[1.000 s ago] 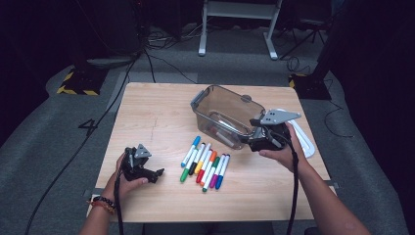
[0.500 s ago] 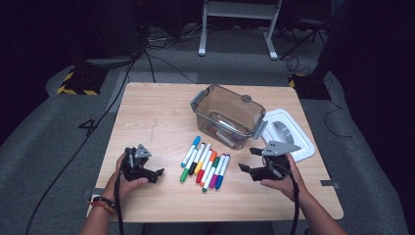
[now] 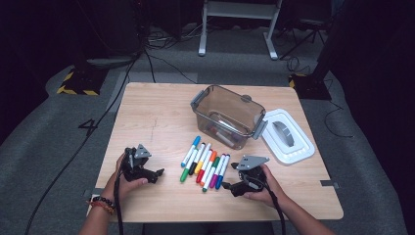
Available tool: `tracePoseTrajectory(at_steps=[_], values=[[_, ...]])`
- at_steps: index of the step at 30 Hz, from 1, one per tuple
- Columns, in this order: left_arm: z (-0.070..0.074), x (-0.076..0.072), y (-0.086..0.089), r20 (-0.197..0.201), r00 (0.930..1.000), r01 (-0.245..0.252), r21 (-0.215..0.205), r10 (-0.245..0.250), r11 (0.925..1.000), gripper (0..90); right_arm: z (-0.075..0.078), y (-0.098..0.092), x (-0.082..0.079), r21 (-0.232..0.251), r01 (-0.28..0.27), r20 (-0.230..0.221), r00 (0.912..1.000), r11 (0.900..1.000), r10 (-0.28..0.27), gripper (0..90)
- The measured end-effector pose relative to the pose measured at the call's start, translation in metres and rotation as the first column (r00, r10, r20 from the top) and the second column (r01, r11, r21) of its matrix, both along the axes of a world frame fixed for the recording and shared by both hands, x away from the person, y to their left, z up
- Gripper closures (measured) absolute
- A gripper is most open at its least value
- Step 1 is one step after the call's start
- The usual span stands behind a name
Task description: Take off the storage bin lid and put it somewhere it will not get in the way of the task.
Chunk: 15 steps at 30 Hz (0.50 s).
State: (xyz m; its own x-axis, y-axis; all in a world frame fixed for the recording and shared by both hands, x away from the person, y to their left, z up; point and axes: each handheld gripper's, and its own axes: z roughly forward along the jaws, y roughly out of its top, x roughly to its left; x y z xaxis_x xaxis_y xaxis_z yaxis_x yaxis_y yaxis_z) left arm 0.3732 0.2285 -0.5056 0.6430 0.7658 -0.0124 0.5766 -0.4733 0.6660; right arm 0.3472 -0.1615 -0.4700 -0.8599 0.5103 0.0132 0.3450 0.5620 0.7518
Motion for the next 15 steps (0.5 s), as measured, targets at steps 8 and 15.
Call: tracePoseTrajectory(at_steps=[8, 15], values=[[0.000, 0.000, 0.000, 0.000, 1.0000, 0.000, 0.000, 0.000, 1.0000, 1.2, -0.011, 0.015, 0.004, -0.008, 0.040, 0.010, 0.9992, 0.999, -0.039, 20.7], [0.000, 0.000, 0.000, -0.001, 1.0000, -0.001, 0.000, 0.001, 1.0000, 1.2, -0.016, 0.017, 0.008, -0.025, 0.045, 0.008, 0.9990, 0.999, -0.045, 20.9]])
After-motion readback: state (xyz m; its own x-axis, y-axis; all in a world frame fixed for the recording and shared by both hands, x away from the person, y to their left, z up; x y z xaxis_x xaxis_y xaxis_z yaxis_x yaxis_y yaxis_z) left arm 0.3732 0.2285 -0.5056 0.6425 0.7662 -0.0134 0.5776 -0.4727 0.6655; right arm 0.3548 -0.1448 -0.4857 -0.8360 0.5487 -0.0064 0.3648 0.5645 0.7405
